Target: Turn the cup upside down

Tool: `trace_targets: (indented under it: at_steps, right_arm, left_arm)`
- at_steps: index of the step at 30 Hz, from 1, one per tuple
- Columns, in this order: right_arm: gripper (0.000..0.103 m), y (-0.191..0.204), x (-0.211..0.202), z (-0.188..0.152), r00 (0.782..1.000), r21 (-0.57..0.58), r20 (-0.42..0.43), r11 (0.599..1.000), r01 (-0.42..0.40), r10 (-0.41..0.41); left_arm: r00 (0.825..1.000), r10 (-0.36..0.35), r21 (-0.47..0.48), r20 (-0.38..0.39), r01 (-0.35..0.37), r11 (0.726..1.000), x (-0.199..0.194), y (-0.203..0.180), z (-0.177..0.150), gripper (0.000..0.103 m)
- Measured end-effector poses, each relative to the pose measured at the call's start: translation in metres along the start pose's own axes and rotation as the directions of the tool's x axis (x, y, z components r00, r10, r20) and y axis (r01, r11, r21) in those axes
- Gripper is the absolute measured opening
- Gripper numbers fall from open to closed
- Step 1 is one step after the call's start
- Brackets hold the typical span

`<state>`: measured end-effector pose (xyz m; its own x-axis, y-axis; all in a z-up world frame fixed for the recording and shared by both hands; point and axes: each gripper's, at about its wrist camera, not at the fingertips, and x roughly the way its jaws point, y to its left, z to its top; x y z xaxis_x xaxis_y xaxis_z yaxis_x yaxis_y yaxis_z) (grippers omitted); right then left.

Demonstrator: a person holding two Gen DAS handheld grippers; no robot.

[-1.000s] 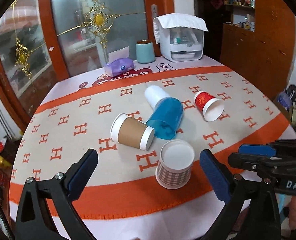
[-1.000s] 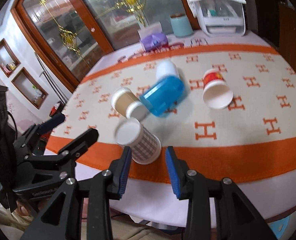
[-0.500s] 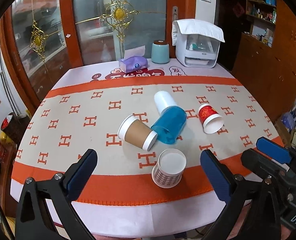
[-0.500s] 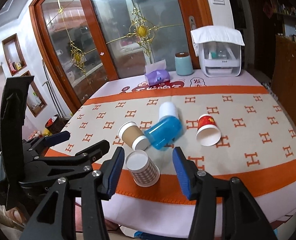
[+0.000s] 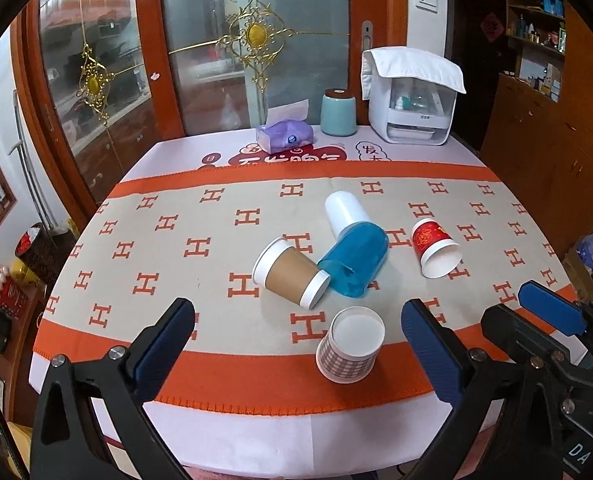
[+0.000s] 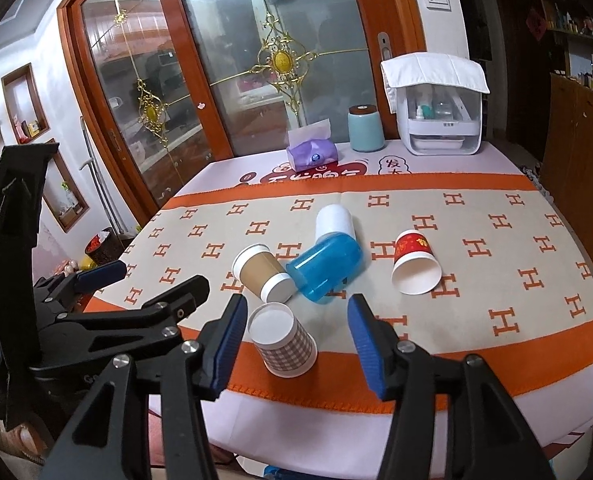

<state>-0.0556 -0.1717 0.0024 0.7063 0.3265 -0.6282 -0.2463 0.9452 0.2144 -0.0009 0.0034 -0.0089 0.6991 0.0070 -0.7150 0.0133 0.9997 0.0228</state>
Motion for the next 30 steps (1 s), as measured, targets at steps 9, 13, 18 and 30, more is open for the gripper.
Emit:
trace_targets:
  at_steps: [9, 13, 18, 30]
  right_arm:
    - [0.053, 0.000, 0.007, -0.002, 1.000, 0.008, -0.019, 1.000, -0.001, 0.001]
    - [0.053, 0.000, 0.007, -0.002, 1.000, 0.008, -0.017, 1.000, -0.003, 0.004]
    - [0.053, 0.000, 0.008, -0.002, 1.000, 0.006, -0.017, 1.000, 0.000, 0.000]
    - [0.053, 0.000, 0.008, -0.002, 1.000, 0.009, -0.020, 1.000, -0.001, 0.001]
  left_arm:
    - [0.999, -0.002, -0.017, -0.033, 0.001, 1.000, 0.009, 0.002, -0.002, 0.102]
    - [0.999, 0.000, -0.021, -0.041, -0.001, 1.000, 0.011, 0.002, -0.002, 0.102]
    - [0.999, 0.002, -0.024, -0.037, -0.003, 1.000, 0.011, 0.003, -0.002, 0.102]
    - [0.999, 0.003, -0.028, -0.043, -0.004, 1.000, 0.014, 0.004, -0.002, 0.102]
